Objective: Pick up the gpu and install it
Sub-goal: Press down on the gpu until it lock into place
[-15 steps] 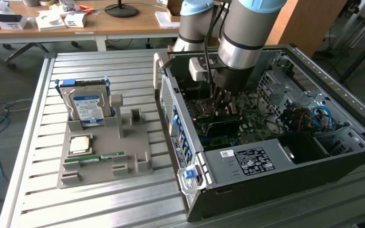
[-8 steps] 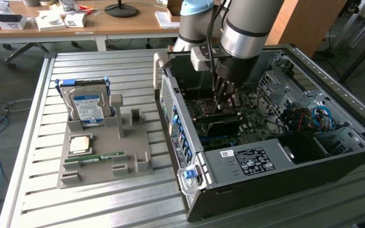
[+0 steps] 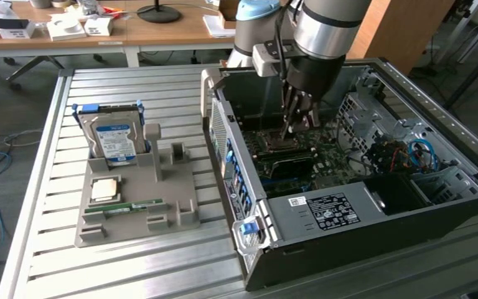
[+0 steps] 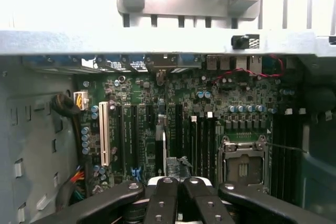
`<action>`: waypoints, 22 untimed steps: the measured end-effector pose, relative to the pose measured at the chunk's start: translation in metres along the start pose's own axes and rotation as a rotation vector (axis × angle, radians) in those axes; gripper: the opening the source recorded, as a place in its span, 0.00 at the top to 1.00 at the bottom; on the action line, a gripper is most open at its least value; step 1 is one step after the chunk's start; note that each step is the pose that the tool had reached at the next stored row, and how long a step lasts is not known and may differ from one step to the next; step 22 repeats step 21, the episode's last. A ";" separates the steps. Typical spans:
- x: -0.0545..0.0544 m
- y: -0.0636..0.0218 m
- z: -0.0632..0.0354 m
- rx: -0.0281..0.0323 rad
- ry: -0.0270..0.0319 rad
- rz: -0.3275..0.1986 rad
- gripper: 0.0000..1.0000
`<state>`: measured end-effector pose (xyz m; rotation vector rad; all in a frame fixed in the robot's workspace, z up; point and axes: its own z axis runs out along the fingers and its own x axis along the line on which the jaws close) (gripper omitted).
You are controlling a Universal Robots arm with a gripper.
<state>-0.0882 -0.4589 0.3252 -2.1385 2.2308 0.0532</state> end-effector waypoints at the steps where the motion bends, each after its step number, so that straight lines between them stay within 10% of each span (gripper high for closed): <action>1: 0.000 0.0000 -0.0002 0.0001 0.0003 0.000 0.89; 22: -0.001 -0.0206 -0.0001 -0.0004 0.0007 0.000 0.89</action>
